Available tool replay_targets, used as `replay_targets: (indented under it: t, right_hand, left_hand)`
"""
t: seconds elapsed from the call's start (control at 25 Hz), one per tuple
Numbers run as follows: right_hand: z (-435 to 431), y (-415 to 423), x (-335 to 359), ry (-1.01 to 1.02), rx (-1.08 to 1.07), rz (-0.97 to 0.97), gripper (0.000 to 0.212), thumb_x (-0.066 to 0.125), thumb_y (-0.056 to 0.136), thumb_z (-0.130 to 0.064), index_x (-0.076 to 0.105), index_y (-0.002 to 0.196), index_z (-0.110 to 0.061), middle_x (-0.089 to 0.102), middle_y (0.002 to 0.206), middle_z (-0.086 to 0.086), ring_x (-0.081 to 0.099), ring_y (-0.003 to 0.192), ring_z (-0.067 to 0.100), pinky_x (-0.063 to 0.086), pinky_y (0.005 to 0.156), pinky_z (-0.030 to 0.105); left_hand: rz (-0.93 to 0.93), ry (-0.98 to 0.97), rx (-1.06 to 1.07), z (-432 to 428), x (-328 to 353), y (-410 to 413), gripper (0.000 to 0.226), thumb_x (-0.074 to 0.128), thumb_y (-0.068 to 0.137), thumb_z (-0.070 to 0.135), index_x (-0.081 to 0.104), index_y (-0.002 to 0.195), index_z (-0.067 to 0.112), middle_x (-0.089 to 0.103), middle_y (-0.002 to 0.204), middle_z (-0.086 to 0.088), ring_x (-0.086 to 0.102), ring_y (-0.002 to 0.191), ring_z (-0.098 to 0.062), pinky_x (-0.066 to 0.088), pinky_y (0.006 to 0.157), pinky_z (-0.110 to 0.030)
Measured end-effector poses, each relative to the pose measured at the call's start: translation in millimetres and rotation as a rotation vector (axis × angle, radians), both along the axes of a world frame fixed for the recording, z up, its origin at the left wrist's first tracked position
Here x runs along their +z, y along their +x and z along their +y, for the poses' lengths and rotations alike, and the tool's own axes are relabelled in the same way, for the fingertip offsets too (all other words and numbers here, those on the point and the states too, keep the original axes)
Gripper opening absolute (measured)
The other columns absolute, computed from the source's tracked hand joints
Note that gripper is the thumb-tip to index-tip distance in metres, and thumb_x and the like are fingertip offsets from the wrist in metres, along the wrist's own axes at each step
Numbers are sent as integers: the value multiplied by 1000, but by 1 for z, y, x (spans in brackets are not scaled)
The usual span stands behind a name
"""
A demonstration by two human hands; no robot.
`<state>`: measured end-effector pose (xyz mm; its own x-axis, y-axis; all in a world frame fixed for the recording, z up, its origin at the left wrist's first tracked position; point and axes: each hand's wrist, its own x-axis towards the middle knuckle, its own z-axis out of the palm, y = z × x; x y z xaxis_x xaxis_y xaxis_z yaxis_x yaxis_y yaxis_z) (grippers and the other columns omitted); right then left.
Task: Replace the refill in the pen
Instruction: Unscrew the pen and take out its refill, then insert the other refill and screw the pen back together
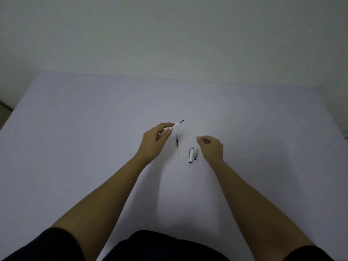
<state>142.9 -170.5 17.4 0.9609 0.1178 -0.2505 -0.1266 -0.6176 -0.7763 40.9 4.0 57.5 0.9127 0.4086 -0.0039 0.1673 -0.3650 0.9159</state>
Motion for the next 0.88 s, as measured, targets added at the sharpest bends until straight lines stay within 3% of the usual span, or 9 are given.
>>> replay_targets:
  t: [0.12,0.2,0.44,0.64,0.72,0.8,0.88]
  right_hand:
    - [22,-7,31,337,220,23,13,65,85,-31,73,90,-23,71,81,-8,63,73,5,48,71,16]
    - [32,-9,43,454,269,1,14,65,85,-30,74,93,-23,69,77,-11,63,71,1,50,70,13]
    - [37,-2,52,596,163,10,14,66,85,-20,73,93,-11,68,72,-10,63,66,-6,48,64,7]
    - [40,14,53,703,89,77,11,61,90,-19,69,94,-14,69,84,-3,69,77,2,54,70,13]
    - [40,21,47,660,62,83,15,60,90,-19,69,98,-10,69,84,0,68,78,5,54,72,16]
    - [40,23,33,444,80,36,18,63,88,-21,70,96,-6,70,82,6,68,76,11,55,78,27]
    - [40,21,16,199,121,-9,20,66,85,-21,71,93,-4,73,83,13,69,78,19,54,83,31]
  left_hand:
    - [-32,14,-7,-8,5,3,19,49,94,29,61,108,34,56,73,21,50,64,6,37,60,-1]
    - [-55,19,-4,-13,7,3,20,49,94,27,61,109,32,57,75,25,52,68,11,38,63,1]
    - [-42,12,4,-13,1,-3,20,49,93,30,59,110,37,55,69,21,49,61,6,38,58,-2]
    - [33,12,24,-1,-16,-15,19,50,93,31,61,108,35,56,74,18,53,68,-2,39,63,-10]
    - [62,-15,42,5,-21,-18,20,49,93,33,60,110,35,56,79,19,56,78,-7,41,69,-15]
    - [73,-40,67,10,-23,-18,23,47,93,35,57,114,36,58,82,18,56,80,-7,42,71,-17]
    - [87,-70,105,16,-21,-12,26,47,92,35,55,117,37,62,86,7,54,69,-4,42,64,-16]
